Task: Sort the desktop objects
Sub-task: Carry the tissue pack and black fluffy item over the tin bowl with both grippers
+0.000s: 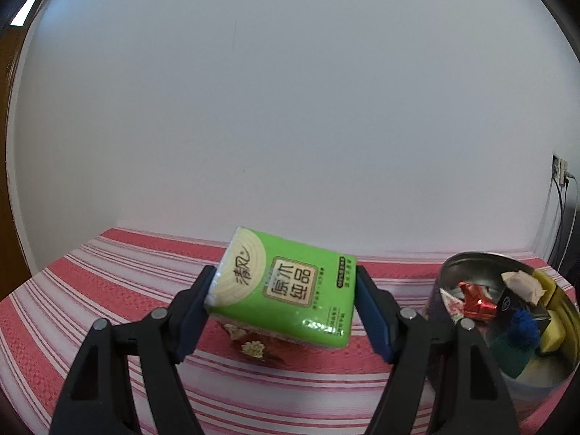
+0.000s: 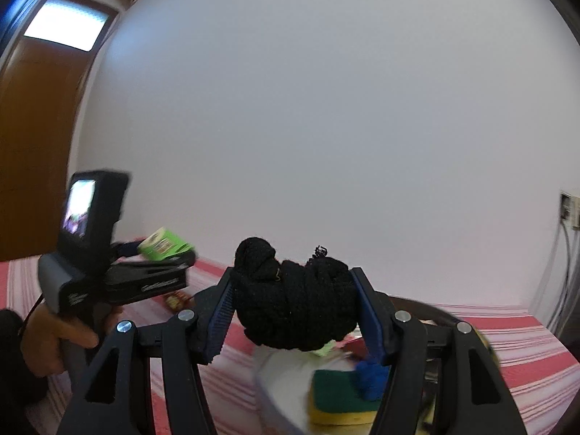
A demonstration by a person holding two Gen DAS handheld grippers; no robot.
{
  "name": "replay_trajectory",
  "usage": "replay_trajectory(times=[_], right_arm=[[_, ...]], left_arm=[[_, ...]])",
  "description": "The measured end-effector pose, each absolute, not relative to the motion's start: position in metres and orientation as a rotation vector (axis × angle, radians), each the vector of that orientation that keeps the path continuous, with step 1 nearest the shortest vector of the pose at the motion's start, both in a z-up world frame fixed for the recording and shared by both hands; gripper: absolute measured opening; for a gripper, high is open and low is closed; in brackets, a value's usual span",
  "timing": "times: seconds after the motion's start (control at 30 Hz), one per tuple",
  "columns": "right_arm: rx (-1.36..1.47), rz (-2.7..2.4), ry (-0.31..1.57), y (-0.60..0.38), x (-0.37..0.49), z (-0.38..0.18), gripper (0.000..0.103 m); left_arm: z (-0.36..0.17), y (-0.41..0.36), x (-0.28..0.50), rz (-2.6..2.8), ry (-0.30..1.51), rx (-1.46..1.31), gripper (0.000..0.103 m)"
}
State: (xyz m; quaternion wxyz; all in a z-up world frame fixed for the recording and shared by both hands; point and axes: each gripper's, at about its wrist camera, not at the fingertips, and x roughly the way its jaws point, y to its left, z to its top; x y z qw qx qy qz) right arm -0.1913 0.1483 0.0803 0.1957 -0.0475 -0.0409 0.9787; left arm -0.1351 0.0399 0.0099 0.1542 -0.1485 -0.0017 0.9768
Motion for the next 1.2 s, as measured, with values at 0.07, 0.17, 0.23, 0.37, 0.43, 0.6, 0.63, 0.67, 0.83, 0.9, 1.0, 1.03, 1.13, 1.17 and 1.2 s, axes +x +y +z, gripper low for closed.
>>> replay_trajectory(times=[0.07,0.17,0.23,0.37,0.43,0.6,0.63,0.67,0.83,0.9,1.0,1.03,1.13,1.17,1.2], right_arm=[[-0.109,2.709,-0.075,0.155,-0.186,0.081,0.063],[-0.079,2.669,-0.013,0.167,-0.181,0.084,0.063],[-0.053,2.636,0.021,0.174,-0.176,0.086,0.063],[-0.027,2.574,0.058,0.188,-0.169,0.087,0.063],[-0.031,2.543,0.076,0.195,-0.167,0.087,0.063],[-0.036,2.466,0.185,0.219,-0.163,0.087,0.063],[-0.040,2.451,0.210,0.224,-0.162,0.087,0.063],[-0.042,2.439,0.230,0.228,-0.162,0.086,0.063],[-0.060,2.396,0.187,0.252,-0.122,0.104,0.063],[-0.079,2.393,0.154,0.258,-0.121,0.104,0.064],[-0.120,2.397,0.138,0.269,-0.123,0.106,0.064],[-0.140,2.406,0.154,0.272,-0.127,0.104,0.064],[-0.193,2.448,0.199,0.274,-0.133,0.097,0.064],[-0.211,2.453,0.192,0.272,-0.135,0.095,0.064],[-0.227,2.457,0.178,0.270,-0.137,0.093,0.064]], left_arm=[[0.013,0.048,-0.128,2.797,-0.005,-0.410,0.074],[0.014,0.052,-0.122,2.780,-0.024,-0.401,0.074],[0.017,0.054,-0.117,2.770,-0.032,-0.394,0.074],[0.020,0.066,-0.103,2.728,-0.023,-0.374,0.074],[0.021,0.074,-0.097,2.716,-0.009,-0.362,0.074],[0.027,0.095,-0.085,2.666,-0.002,-0.366,0.074],[0.029,0.104,-0.083,2.647,0.003,-0.381,0.074],[0.029,0.110,-0.082,2.644,0.013,-0.390,0.074],[0.032,0.147,-0.076,2.605,0.053,-0.418,0.074],[0.032,0.162,-0.074,2.600,0.087,-0.442,0.074],[0.031,0.183,-0.074,2.586,0.115,-0.494,0.074],[0.029,0.186,-0.074,2.587,0.121,-0.512,0.074],[0.022,0.204,-0.078,2.594,0.178,-0.605,0.074],[0.020,0.211,-0.081,2.603,0.207,-0.643,0.074],[0.018,0.215,-0.083,2.605,0.220,-0.662,0.074]])
